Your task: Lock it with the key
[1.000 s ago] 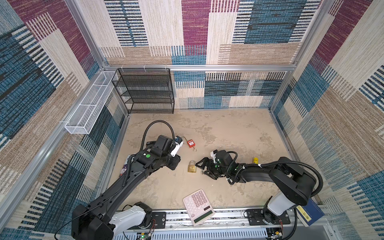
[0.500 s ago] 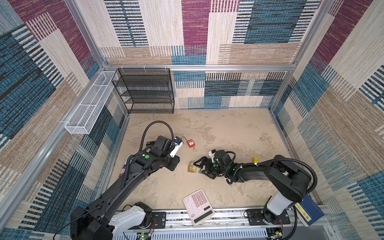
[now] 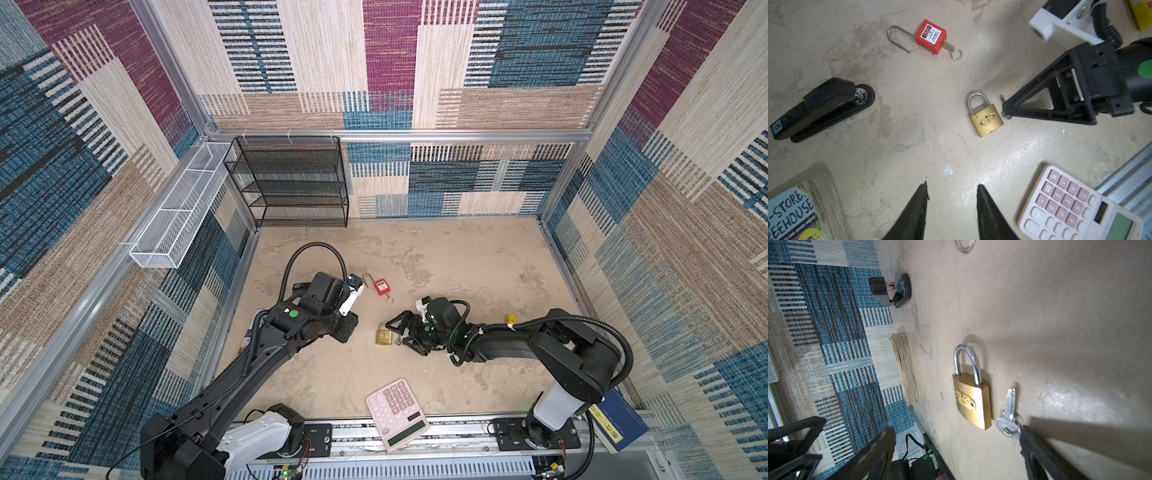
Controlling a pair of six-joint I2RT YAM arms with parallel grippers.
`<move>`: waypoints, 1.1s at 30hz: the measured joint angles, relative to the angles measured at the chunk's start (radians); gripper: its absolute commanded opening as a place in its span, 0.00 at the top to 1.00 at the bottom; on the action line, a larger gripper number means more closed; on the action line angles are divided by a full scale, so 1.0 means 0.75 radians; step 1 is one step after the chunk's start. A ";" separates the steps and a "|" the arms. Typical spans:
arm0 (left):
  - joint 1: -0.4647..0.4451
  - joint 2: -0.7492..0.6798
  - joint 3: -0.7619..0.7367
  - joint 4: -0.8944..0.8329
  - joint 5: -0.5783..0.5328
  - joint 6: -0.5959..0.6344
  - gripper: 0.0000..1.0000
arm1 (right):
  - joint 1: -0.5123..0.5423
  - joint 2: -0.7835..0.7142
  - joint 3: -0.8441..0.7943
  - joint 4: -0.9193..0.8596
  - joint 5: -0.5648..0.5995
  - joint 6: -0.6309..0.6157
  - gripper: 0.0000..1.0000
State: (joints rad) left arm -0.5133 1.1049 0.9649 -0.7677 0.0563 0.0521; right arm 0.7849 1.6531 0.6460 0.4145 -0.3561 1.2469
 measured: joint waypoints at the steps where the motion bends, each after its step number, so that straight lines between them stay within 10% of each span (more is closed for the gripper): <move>1: 0.000 -0.001 0.000 0.000 0.000 0.000 0.59 | -0.003 -0.026 0.013 -0.028 0.009 -0.024 0.05; 9: 0.020 -0.002 0.001 0.036 0.008 -0.065 0.58 | -0.043 -0.085 0.267 -0.306 0.213 -0.470 0.05; 20: 0.195 0.017 -0.036 0.181 0.145 -0.146 0.57 | -0.043 0.325 0.706 -0.474 0.518 -1.304 0.07; 33: 0.298 0.142 -0.037 0.268 0.250 -0.169 0.57 | -0.070 0.683 1.049 -0.552 0.603 -1.599 0.17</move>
State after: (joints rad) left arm -0.2901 1.2118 0.9375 -0.5667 0.2436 -0.0750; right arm 0.7326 2.1654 1.4330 0.0006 0.0963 0.0479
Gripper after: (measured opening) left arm 0.430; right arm 0.850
